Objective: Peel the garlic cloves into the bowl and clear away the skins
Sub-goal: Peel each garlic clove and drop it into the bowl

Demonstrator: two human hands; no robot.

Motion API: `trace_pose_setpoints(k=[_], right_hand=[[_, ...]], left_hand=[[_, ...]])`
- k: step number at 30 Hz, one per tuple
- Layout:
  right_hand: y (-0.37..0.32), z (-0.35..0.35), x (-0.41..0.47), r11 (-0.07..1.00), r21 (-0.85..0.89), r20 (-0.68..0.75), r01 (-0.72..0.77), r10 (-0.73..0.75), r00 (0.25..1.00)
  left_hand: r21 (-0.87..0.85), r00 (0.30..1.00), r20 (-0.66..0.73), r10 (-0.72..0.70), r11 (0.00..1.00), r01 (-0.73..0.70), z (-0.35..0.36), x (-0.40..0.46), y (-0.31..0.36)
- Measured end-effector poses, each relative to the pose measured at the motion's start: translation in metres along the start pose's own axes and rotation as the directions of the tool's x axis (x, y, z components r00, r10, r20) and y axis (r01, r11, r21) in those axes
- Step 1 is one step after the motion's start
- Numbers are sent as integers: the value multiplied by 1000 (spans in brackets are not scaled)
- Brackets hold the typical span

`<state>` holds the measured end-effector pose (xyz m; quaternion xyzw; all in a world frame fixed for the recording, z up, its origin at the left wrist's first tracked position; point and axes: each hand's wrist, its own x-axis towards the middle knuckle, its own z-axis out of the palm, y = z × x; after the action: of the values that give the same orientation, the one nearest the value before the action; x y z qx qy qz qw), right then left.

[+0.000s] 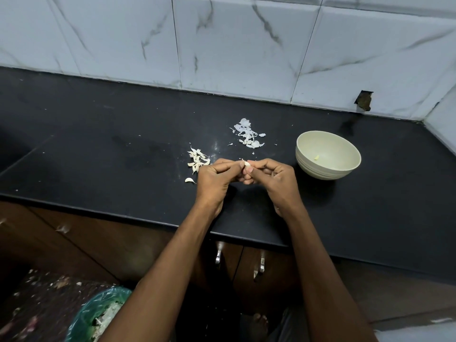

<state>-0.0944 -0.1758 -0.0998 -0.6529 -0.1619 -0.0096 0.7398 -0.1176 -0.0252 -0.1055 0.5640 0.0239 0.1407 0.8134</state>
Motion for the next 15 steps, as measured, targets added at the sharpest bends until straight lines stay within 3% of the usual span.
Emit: trace_pose_setpoints(k=[15], right_hand=[[-6, -4, 7, 953, 133, 113, -271, 257, 960]], left_hand=[[157, 998, -57, -21, 987, 30, 7, -4, 6]])
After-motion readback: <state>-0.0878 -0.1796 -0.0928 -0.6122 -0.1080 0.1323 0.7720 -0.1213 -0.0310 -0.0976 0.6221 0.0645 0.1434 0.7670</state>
